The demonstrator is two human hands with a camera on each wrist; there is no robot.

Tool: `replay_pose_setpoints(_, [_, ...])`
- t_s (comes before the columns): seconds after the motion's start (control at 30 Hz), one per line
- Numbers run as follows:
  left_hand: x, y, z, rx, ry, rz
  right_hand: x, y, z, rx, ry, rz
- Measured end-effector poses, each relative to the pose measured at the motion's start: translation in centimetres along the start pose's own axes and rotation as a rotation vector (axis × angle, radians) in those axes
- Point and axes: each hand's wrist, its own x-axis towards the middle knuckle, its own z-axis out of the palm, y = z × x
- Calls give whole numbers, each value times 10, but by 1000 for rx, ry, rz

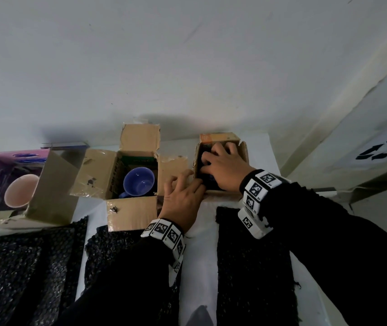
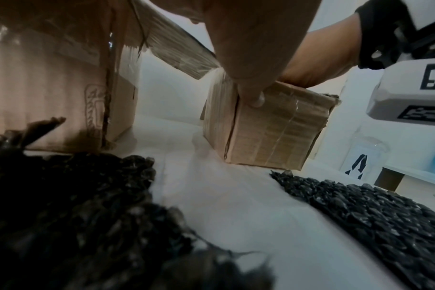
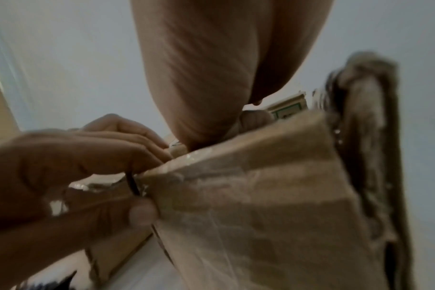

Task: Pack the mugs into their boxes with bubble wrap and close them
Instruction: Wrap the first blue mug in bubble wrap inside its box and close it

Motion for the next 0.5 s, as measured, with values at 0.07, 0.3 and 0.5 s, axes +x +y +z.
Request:
replay_pose_setpoints(0.07, [0, 0, 0, -4, 6, 9, -2, 3, 3, 106, -4, 48])
replay_pose_setpoints(0.3, [2, -1, 2, 0, 14, 35, -11, 16, 26, 287, 190, 96])
replay_pose_setpoints(0.5, [2, -3, 4, 10, 9, 33, -7, 14, 23, 100, 72, 53])
